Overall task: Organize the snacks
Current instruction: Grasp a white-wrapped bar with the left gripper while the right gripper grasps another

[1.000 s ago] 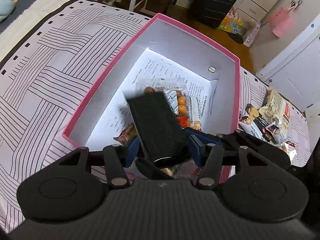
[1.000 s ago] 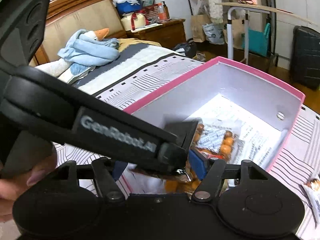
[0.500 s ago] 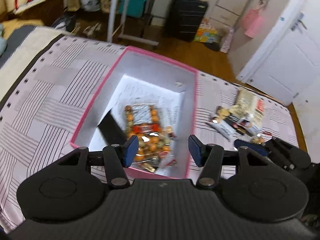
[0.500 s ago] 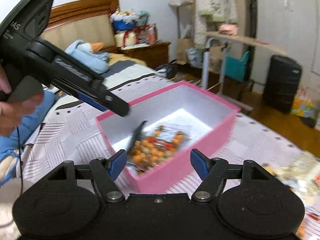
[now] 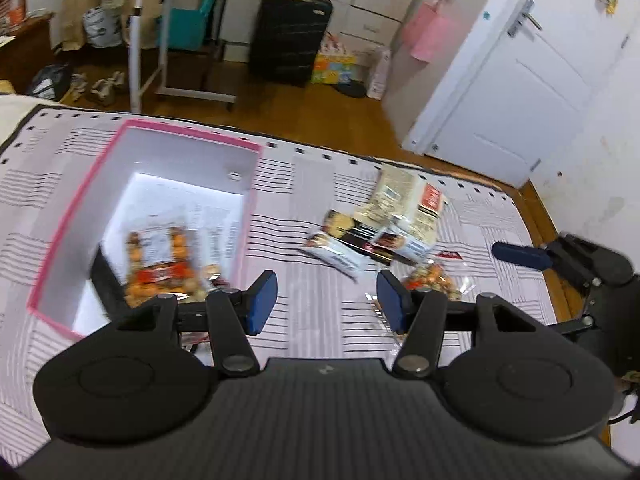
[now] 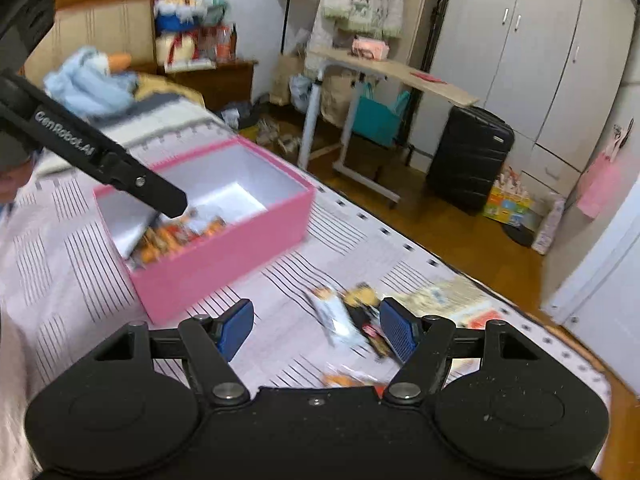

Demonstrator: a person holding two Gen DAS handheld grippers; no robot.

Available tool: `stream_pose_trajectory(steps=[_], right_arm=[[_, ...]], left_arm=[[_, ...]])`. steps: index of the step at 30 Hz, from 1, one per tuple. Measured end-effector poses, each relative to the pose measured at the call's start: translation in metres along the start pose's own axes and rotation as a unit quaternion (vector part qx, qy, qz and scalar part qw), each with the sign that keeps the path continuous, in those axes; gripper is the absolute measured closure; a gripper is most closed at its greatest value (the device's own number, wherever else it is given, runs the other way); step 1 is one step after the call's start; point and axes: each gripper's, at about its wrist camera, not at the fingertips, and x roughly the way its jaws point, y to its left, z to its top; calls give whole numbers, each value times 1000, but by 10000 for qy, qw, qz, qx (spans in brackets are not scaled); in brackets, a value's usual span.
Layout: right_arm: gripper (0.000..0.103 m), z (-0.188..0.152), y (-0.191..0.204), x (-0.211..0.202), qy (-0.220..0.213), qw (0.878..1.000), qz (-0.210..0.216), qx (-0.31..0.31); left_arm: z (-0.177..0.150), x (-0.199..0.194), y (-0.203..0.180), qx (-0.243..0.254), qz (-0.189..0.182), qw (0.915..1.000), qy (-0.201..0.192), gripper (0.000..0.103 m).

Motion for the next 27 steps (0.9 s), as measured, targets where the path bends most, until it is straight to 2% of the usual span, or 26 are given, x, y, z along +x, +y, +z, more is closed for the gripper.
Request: stream_pose_trajectory(steps=[2,6,10,17,22,27], right_arm=[[29,0,-8,1,232,9997,-93,-72],[29,-4,-27,11,408,9990,-187,-26],[30,-12,-45,30,241,9996,-90,103],[35,-38,-73,87,-2,9996,186,200],[39,-53,-85,126,269,9996,104,27],[43,-61,-94,149,399,9991,50,-95]], left_arm=[[3,13,-13,75,-15,10000,52,49],[5,44,-29,70,-53,9998,182,49],[7,81,-39,-19,36,9997,248,49],[6,150,-38,-395,310,9982,330,49],[5,199,-24,-987,618,9929,233,49],[0,238,-19,-1271,932,9873,215,49]])
